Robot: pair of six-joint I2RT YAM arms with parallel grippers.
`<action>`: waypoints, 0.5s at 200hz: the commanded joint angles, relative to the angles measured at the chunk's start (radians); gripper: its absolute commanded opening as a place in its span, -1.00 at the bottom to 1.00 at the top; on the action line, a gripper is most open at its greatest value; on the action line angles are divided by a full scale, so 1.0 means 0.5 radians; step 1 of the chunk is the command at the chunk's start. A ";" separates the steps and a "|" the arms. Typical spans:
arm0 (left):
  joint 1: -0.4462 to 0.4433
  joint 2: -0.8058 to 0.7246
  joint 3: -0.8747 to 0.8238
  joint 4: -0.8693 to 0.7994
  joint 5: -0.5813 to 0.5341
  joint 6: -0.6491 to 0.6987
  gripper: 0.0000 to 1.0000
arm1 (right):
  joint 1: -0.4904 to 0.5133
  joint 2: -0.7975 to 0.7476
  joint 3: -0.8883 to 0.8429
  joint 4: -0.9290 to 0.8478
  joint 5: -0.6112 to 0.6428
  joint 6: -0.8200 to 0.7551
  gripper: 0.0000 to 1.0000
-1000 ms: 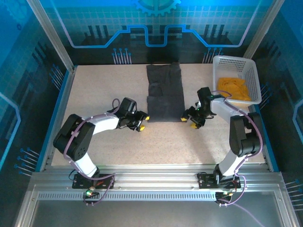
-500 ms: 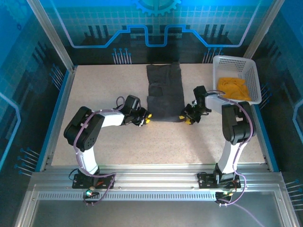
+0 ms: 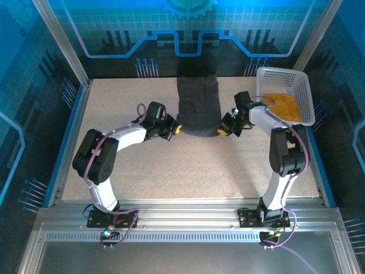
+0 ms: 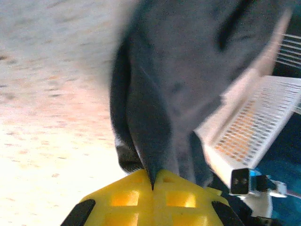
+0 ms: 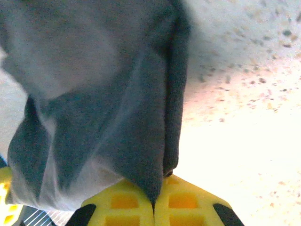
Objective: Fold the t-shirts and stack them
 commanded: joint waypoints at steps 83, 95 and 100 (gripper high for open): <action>-0.099 -0.692 -0.432 -0.626 0.390 0.309 -1.00 | 0.252 -0.691 -0.588 -0.292 -0.066 0.039 -1.00; -0.180 -0.783 -0.566 -0.709 0.430 0.332 -1.00 | 0.312 -0.810 -0.761 -0.309 -0.094 0.066 -1.00; -0.215 -0.828 -0.620 -0.749 0.438 0.336 -1.00 | 0.330 -0.856 -0.827 -0.325 -0.119 0.079 -1.00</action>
